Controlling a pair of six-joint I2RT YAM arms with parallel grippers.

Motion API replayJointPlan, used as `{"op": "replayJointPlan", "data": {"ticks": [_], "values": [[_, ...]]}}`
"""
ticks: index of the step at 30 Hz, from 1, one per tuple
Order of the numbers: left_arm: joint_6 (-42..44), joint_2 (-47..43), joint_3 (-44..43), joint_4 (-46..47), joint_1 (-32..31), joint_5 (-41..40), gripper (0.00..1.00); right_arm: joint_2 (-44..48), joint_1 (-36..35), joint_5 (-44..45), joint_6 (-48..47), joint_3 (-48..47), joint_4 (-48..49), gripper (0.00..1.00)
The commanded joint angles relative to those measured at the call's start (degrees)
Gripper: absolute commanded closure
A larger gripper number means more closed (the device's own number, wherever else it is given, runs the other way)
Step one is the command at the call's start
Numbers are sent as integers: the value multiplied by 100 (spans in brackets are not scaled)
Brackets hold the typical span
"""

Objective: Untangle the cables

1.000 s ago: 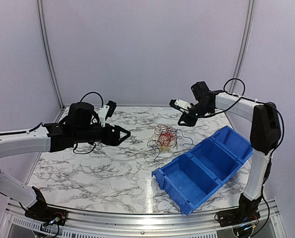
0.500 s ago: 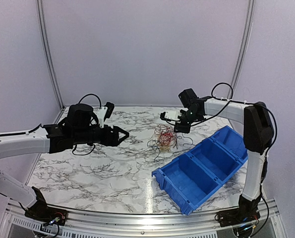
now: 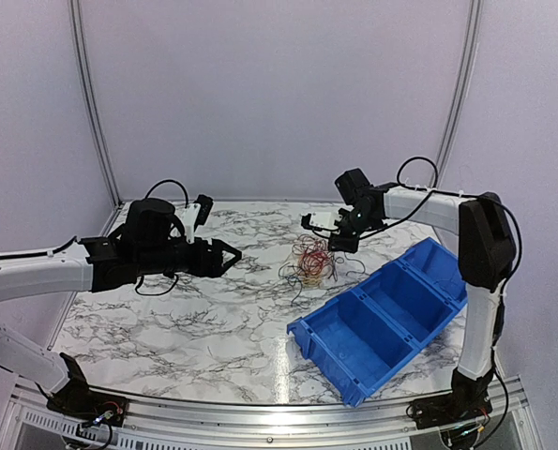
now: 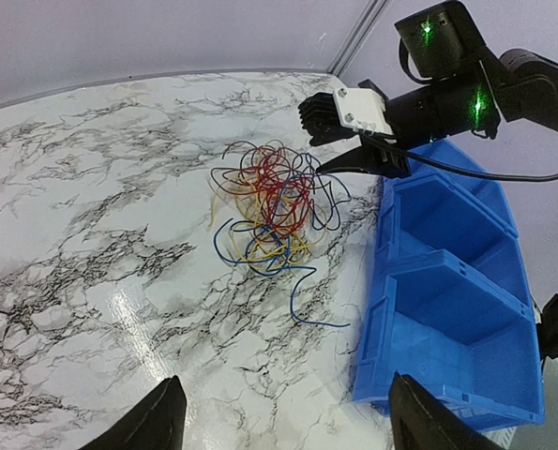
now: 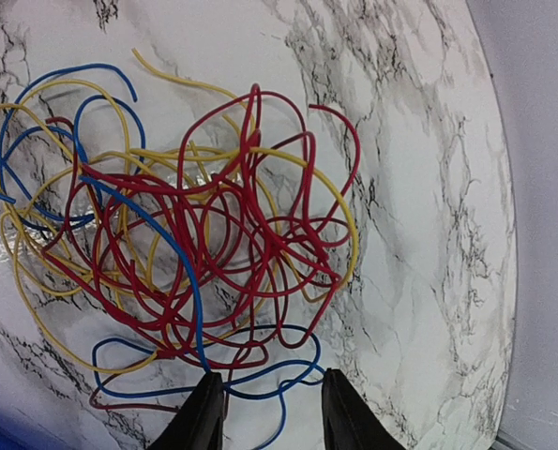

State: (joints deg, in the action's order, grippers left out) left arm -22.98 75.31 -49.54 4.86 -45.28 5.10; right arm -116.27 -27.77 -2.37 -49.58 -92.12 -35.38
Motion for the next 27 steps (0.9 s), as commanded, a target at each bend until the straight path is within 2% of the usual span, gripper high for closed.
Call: {"op": "replayJointPlan", "data": {"ticks": [1, 9, 19, 22, 27], "values": [[2, -92, 57, 105, -7, -163, 23, 449, -134, -112, 5, -99, -71, 63], [-49, -57, 93, 48, -7, -315, 22, 151, -267, -70, -28, -101, -94, 64], [-24, -56, 58, -270, -7, -549, 19, -249, -271, 456, 67, -223, 106, 67], [-30, -9, 41, -365, -7, -719, 18, -301, -271, 528, 107, -239, 219, 71], [-56, 27, 30, -398, -7, -709, 17, -409, -271, 690, 183, -407, 281, 86]]}}
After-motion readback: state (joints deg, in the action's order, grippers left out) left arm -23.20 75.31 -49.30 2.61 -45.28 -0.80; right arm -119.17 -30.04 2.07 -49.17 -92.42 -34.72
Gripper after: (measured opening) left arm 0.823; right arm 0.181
